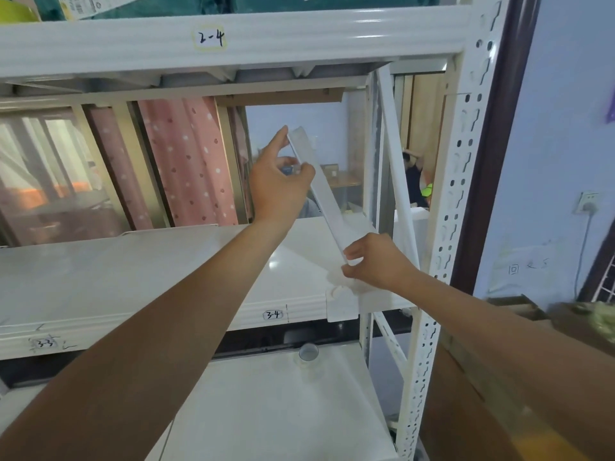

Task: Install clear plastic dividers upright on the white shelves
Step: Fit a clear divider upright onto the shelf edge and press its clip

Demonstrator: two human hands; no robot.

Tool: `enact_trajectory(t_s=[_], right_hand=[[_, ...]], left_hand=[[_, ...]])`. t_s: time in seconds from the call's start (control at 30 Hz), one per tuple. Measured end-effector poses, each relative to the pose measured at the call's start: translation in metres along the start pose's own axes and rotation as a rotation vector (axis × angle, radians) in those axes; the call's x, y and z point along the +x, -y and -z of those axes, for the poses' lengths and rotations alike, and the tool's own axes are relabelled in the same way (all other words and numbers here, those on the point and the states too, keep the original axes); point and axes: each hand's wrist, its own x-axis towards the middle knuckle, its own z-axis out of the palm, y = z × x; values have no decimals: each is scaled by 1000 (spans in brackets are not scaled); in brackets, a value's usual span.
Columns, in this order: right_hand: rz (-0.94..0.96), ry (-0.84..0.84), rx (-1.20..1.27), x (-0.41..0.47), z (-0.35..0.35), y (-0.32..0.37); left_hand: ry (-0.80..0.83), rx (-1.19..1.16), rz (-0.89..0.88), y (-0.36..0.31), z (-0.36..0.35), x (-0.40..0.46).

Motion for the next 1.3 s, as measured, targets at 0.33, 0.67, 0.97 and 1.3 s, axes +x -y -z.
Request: enact_trajectory(t_s=[0.33, 0.67, 0.97, 1.3], right_hand=[[79, -22, 76, -6, 1, 4], [134, -44, 111, -16, 2, 12], [159, -50, 86, -18, 2, 18], [195, -71, 10, -22, -4, 15]], left_hand=[[83, 33, -221, -12, -11, 9], [98, 108, -307, -12, -11, 10], [110, 142, -329, -17, -14, 15], [128, 208, -371, -19, -11, 10]])
